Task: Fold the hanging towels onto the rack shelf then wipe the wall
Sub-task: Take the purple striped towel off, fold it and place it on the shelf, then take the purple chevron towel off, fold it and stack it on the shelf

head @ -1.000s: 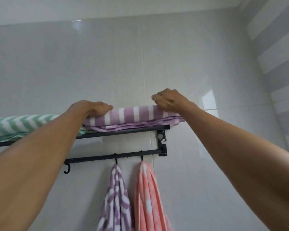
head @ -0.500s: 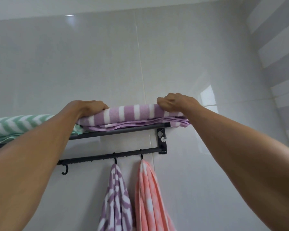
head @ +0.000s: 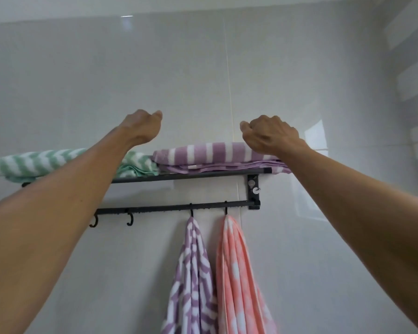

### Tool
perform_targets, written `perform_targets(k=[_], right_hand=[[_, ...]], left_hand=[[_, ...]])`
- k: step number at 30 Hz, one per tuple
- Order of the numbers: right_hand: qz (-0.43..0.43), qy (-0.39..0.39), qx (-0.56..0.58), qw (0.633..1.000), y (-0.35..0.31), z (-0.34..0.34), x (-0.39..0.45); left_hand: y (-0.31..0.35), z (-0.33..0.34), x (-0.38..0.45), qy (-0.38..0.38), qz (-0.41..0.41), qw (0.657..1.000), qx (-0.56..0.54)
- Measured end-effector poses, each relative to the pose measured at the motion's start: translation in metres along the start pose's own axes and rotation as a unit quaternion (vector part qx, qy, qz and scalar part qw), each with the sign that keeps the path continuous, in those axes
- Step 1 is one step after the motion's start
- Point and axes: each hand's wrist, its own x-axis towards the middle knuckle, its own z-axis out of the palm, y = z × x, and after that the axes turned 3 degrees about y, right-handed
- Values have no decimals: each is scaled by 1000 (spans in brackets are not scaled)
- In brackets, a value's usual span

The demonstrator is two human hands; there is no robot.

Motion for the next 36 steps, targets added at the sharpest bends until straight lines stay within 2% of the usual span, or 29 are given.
perform_targets(k=[10, 13, 18, 27, 32, 36], right_hand=[[15, -5, 0, 1000, -31, -4, -70], [9, -42, 8, 999, -37, -8, -101], [-7, -85, 65, 994, -42, -25, -143], [-20, -140, 89, 986, -34, -58, -195], [11, -189, 134, 973, -19, -59, -246], [40, -258, 169, 950, -10, -48, -287]], left_hand=[[-38, -34, -83, 47, 43, 998, -15], [-56, -35, -109, 55, 36, 998, -21], [-65, -47, -158, 30, 32, 999, -11], [-47, -47, -235, 6, 5, 1000, -7], [-43, -24, -294, -44, -26, 998, -21], [-58, -5, -340, -87, -73, 993, -29]])
